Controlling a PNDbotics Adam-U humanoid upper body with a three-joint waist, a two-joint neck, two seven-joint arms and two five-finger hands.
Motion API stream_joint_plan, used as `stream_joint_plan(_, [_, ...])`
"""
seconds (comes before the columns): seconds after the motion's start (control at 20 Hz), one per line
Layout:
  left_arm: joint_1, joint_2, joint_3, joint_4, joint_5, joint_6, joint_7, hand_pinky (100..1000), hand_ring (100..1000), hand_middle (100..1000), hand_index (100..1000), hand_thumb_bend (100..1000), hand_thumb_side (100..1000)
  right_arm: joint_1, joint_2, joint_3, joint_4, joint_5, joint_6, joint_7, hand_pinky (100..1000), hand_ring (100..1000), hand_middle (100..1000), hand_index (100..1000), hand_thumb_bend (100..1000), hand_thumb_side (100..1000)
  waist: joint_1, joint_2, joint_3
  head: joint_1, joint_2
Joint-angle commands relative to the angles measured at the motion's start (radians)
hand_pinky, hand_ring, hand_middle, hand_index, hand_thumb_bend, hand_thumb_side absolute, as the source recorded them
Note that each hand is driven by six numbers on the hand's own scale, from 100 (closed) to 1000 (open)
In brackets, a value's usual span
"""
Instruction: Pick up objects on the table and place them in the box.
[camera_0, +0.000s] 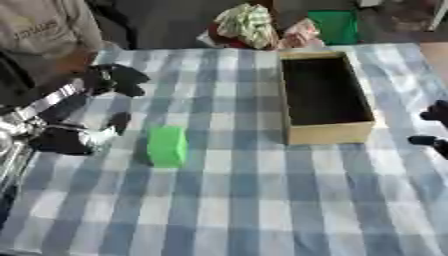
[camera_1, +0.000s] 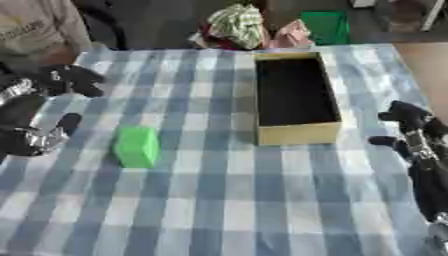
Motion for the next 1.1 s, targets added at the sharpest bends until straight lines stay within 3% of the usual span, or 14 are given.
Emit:
stream_joint_plan(0.05, [-0.029, 0.113, -0.005, 0.027, -0.057, -0.059, -0.042, 798, 801, 839, 893, 522, 366, -0.006, -0.018, -0.005, -0.010, 0.005, 0.001, 0.001, 644, 1000, 679, 822, 100, 603, -0.001, -0.017, -0.002, -0.003, -0.011])
stream_joint_plan(0.2, [-0.054, 0.148, -0.023, 0.092, -0.110, -0.112, -0.044, 787, 795, 836, 892, 557, 404, -0.004, -0.018, -0.004, -0.009, 0.005, 0.001, 0.003, 644, 1000, 679, 822, 100, 603, 0.000, -0.020, -0.004, -0.003, -0.013])
stream_joint_plan(0.6, [-0.131, 0.159, -0.104, 0.277, -0.237, -0.234, 0.000, 774, 786, 829, 896, 500, 427, -0.003, -0.019, 0.000, -0.009, 0.003, 0.001, 0.007, 644, 1000, 679, 822, 100, 597, -0.002, -0.025, -0.007, -0.002, -0.012])
stream_joint_plan(1.1, [-0.222, 0.097, -0.219, 0.452, -0.406, -0.249, 0.128, 773, 787, 830, 896, 465, 441, -0.002, -0.019, 0.003, -0.009, 0.002, 0.000, 0.011, 644, 1000, 679, 822, 100, 595, -0.006, -0.027, -0.013, 0.004, -0.011])
